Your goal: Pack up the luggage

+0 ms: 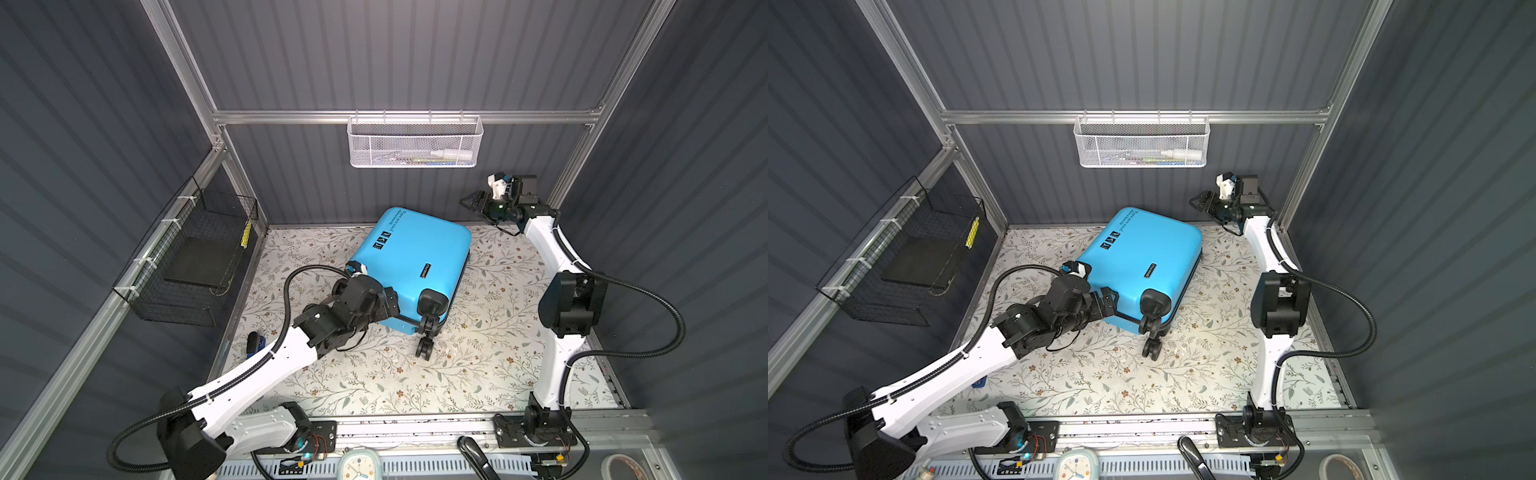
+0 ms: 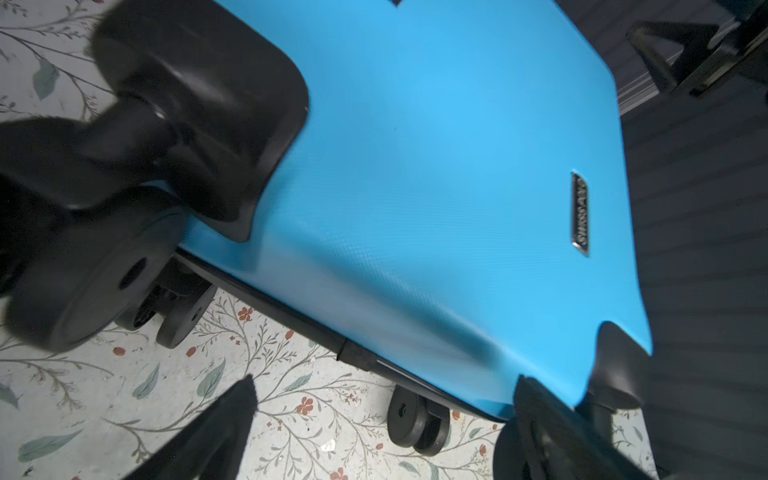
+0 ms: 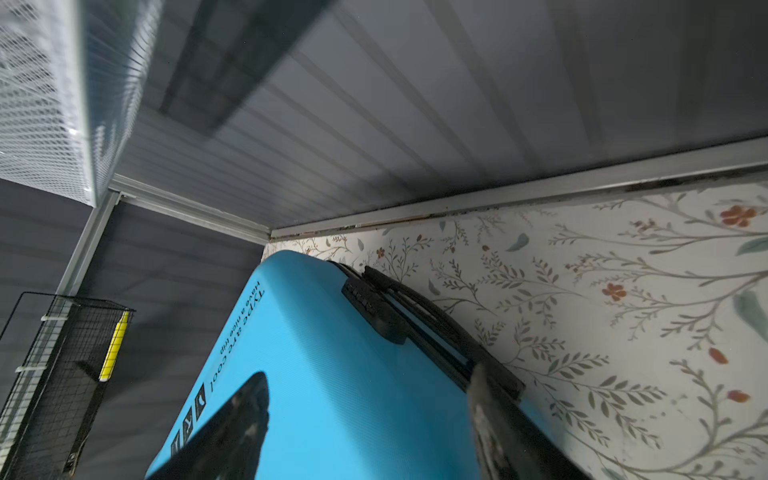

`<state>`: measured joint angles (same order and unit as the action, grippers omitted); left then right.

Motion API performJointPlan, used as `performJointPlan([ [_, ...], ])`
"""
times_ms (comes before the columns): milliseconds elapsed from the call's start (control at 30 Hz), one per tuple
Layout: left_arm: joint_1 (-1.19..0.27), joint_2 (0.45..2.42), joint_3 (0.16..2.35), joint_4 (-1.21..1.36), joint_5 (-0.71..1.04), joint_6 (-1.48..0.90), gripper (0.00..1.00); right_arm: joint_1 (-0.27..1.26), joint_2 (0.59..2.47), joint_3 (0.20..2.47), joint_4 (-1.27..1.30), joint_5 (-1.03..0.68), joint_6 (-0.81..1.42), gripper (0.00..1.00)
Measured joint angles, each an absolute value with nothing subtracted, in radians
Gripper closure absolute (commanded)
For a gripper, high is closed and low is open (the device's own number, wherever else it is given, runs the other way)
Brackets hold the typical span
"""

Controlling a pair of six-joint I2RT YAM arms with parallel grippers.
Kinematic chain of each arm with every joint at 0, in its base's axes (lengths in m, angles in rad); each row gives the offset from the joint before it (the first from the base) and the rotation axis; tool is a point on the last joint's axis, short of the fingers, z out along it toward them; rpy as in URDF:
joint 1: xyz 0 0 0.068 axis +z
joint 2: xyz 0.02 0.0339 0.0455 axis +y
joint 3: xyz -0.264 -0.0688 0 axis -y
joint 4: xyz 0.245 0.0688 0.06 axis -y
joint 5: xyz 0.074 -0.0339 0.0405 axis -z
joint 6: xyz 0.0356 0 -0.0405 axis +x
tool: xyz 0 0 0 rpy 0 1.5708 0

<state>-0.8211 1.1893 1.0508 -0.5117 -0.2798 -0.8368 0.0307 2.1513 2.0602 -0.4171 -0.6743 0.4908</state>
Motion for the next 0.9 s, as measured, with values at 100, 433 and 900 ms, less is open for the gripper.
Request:
performJointPlan([
  [100, -0.784, 1.214, 1.064, -0.481, -0.217, -0.801, 0.0, 0.031, 2.183, 2.067, -0.43, -0.732, 0.489, 0.26],
  [433, -0.678, 1.262, 1.088, -0.426, -0.086, -0.72, 0.0, 0.049, 2.12, 1.948, -0.381, -0.858, 0.443, 0.29],
  [900, -0.587, 1.322, 1.156, -0.465, 0.009, -0.62, 0.0, 0.118, 1.753, 1.367, -0.039, -0.945, 0.481, 0.33],
])
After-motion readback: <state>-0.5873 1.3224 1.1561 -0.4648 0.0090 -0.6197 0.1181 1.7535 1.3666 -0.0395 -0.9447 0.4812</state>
